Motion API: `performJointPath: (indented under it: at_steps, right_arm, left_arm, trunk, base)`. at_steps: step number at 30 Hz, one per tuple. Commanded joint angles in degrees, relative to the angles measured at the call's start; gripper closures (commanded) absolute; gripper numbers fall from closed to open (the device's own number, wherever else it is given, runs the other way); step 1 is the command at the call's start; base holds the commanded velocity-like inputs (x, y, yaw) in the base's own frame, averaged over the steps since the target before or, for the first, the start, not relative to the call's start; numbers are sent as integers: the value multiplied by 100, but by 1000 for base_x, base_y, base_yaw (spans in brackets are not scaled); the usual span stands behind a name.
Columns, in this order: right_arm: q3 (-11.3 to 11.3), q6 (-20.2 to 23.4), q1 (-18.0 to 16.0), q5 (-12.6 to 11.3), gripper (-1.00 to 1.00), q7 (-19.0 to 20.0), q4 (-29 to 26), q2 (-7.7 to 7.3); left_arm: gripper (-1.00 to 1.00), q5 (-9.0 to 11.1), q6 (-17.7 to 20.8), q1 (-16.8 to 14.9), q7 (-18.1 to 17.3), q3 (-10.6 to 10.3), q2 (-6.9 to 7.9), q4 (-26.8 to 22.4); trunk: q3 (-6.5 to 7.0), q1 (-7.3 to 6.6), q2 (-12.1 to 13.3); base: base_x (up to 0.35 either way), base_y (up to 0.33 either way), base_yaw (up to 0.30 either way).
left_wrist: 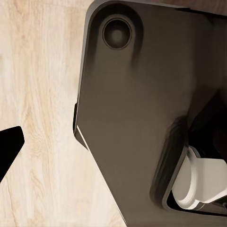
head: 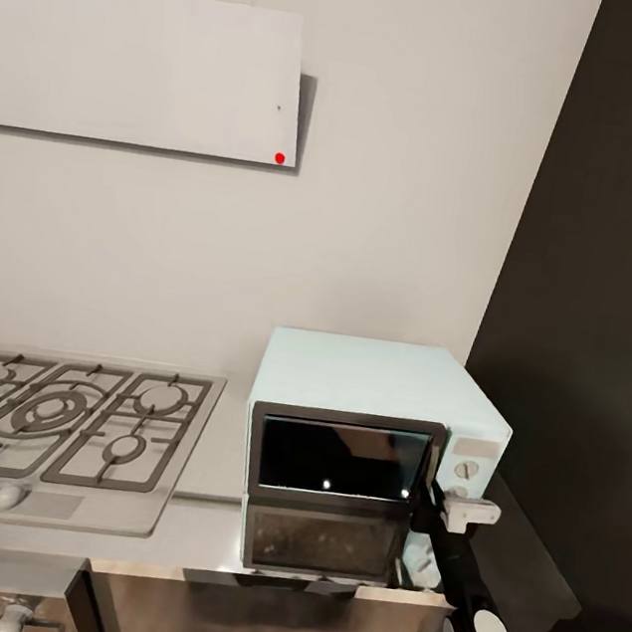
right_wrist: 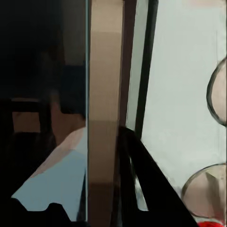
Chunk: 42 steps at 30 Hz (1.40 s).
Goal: In the kitchen, take the popcorn bag from the countertop, put it into the microwave, and heat it until the popcorn is cooked so the cooked popcorn ends up inside the bag.
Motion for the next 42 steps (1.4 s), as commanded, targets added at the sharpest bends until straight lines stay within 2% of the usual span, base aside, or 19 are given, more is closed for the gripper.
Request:
performJointPath:
  at_steps: [1, 16, 31, 42]
  right_arm:
    - [-12, -81, -6, -40, 100, -13, -27, -2]
    - [-12, -153, -6, -40, 100, -13, -25, -2]
    - [-10, -161, -6, -39, 100, -6, -23, -2]
    - [4, -162, -6, -32, 100, -5, -26, -2]
  left_arm:
    - [-100, 5, -8, 3, -3, 27, -1, -5]
    - [-100, 6, -8, 3, -3, 27, -1, -5]
    - [-100, 6, -13, 3, -3, 24, -3, -6]
    - [-100, 5, -9, 3, -3, 27, -1, -5]
  trunk:
    - [-6, 1, -6]
    - [-6, 1, -6]
    - [-6, 1, -6]
    - [-6, 1, -6]
  base:
    - [0, 0, 0]
    - [-5, 0, 0]
    - [-172, 0, 0]
    - [-20, 0, 0]
